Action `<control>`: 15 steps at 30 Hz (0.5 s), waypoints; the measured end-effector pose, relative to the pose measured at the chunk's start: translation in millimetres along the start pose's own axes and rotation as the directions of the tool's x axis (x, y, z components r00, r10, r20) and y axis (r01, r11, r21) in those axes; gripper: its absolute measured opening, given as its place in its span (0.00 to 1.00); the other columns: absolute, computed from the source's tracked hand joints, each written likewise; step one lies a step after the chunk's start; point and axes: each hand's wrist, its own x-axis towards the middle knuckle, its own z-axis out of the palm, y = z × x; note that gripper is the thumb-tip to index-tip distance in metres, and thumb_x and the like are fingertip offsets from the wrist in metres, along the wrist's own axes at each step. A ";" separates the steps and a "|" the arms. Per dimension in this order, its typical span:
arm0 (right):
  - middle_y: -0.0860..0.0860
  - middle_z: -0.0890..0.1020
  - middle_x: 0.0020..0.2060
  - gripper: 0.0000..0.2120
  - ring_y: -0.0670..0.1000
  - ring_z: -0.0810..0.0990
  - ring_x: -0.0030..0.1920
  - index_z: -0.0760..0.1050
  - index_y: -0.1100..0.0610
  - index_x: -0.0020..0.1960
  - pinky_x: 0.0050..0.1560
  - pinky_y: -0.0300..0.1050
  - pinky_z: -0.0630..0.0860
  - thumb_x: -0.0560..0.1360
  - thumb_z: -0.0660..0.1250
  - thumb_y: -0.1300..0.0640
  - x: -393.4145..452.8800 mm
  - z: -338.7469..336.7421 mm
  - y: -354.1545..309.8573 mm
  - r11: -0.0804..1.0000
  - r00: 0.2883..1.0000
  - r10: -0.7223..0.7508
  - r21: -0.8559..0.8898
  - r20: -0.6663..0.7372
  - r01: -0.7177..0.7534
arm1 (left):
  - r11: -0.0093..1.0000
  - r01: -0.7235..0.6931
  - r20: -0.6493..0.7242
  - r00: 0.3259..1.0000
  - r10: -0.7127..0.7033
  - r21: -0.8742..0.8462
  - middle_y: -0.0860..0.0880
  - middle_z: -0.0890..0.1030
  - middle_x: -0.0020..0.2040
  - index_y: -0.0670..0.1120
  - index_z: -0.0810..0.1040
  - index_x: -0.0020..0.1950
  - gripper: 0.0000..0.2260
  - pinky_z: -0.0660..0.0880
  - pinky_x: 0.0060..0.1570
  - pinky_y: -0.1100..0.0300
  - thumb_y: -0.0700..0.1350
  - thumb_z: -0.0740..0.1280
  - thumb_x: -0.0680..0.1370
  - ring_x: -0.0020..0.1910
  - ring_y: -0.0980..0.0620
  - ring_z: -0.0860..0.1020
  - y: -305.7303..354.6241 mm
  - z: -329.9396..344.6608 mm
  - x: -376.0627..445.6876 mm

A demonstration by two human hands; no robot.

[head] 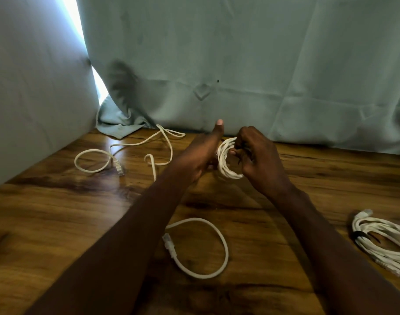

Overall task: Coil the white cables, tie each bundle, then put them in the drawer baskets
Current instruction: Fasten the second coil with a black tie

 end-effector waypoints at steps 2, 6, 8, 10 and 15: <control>0.53 0.74 0.41 0.07 0.55 0.73 0.40 0.70 0.59 0.45 0.39 0.58 0.73 0.73 0.65 0.56 -0.5 -2.1 -1.5 1.000 1.000 -0.001 -0.005 -0.025 0.001 | 0.990 -0.070 0.029 0.997 0.067 0.119 0.43 0.85 0.40 0.43 0.83 0.47 0.29 0.75 0.42 0.52 0.66 0.57 0.82 0.41 0.42 0.82 3.8 3.4 -4.3; 0.51 0.72 0.42 0.09 0.53 0.72 0.39 0.70 0.59 0.45 0.37 0.53 0.70 0.70 0.60 0.54 -1.1 -5.4 -0.6 0.998 0.996 0.047 -0.032 -0.079 -0.049 | 0.975 -0.166 0.057 0.986 0.160 0.145 0.42 0.86 0.39 0.39 0.83 0.44 0.34 0.77 0.38 0.60 0.67 0.54 0.83 0.36 0.51 0.84 8.2 10.7 -7.9; 0.50 0.72 0.42 0.05 0.51 0.70 0.39 0.69 0.58 0.45 0.36 0.48 0.67 0.71 0.64 0.58 -1.6 -4.9 0.7 0.996 0.993 0.059 -0.054 -0.100 -0.065 | 0.933 -0.294 0.015 0.955 0.298 0.207 0.47 0.82 0.32 0.41 0.81 0.40 0.30 0.74 0.34 0.64 0.64 0.56 0.84 0.31 0.57 0.81 2.0 22.0 -9.6; 0.50 0.71 0.43 0.09 0.49 0.69 0.39 0.68 0.54 0.46 0.36 0.44 0.66 0.72 0.67 0.63 -1.0 -2.5 0.1 0.995 0.993 0.056 -0.071 -0.107 -0.064 | 0.903 -0.371 -0.076 0.916 0.394 0.215 0.49 0.81 0.31 0.41 0.79 0.45 0.26 0.73 0.34 0.64 0.63 0.58 0.83 0.30 0.58 0.80 -9.7 30.3 -8.7; 0.52 0.75 0.41 0.09 0.53 0.76 0.41 0.69 0.58 0.45 0.40 0.56 0.76 0.76 0.65 0.70 2.2 5.7 -5.8 0.977 0.960 0.209 0.081 -0.188 -0.197 | 0.893 -0.450 -0.166 0.883 0.440 -0.028 0.47 0.79 0.34 0.39 0.74 0.47 0.20 0.75 0.29 0.58 0.56 0.65 0.83 0.28 0.53 0.78 -18.6 30.1 -3.5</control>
